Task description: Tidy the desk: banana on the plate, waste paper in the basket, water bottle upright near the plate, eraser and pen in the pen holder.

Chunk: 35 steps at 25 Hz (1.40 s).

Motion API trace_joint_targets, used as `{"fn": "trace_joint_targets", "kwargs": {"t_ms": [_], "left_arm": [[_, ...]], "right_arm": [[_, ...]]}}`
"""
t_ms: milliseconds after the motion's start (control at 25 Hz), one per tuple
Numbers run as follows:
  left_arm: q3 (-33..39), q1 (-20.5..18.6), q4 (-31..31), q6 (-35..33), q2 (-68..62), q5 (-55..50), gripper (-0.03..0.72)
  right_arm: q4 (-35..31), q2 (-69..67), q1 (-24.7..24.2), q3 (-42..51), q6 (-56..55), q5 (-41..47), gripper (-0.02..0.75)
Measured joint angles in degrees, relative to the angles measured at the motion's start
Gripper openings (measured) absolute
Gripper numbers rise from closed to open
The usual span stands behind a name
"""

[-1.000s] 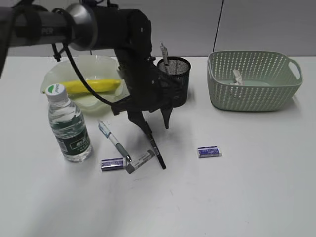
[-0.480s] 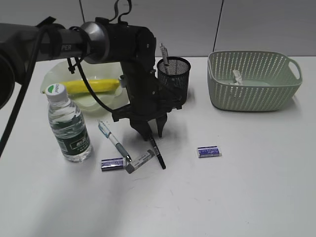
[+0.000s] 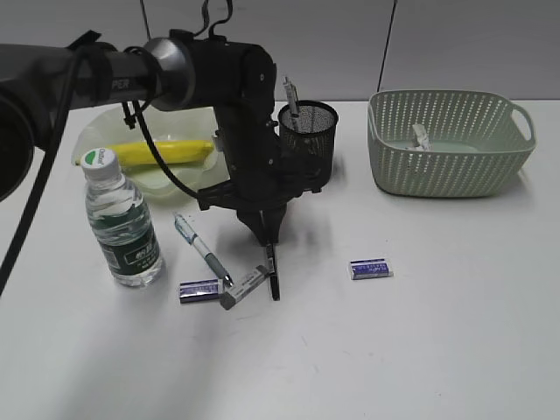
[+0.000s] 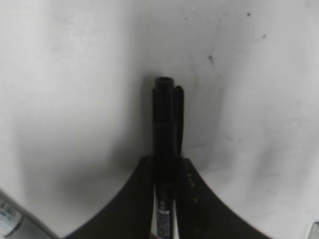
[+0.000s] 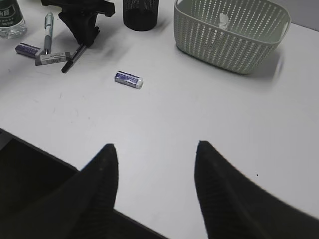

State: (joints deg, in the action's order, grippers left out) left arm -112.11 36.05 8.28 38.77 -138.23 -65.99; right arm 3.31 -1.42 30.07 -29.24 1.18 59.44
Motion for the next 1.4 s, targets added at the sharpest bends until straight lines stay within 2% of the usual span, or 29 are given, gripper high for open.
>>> {"fn": "trace_joint_targets", "kwargs": {"t_ms": [320, 640, 1120, 1400], "left_arm": [[-9.12, 1.62, -0.06, -1.39, 0.33, -3.32, 0.081], [-18.14, 2.77, -1.54, -5.27, 6.45, -1.67, 0.081], [-19.00, 2.71, -17.28, -7.31, 7.67, 23.22, 0.081], [-19.00, 2.71, -22.33, -7.31, 1.92, 33.15, 0.081]], "right_arm": [[0.00, 0.00, 0.00, 0.00, 0.05, 0.00, 0.403], [0.00, 0.00, 0.00, 0.00, 0.05, 0.00, 0.403], [0.00, 0.00, 0.00, 0.00, 0.05, 0.00, 0.403], [0.00, 0.00, 0.00, 0.00, 0.05, 0.00, 0.403]]}}
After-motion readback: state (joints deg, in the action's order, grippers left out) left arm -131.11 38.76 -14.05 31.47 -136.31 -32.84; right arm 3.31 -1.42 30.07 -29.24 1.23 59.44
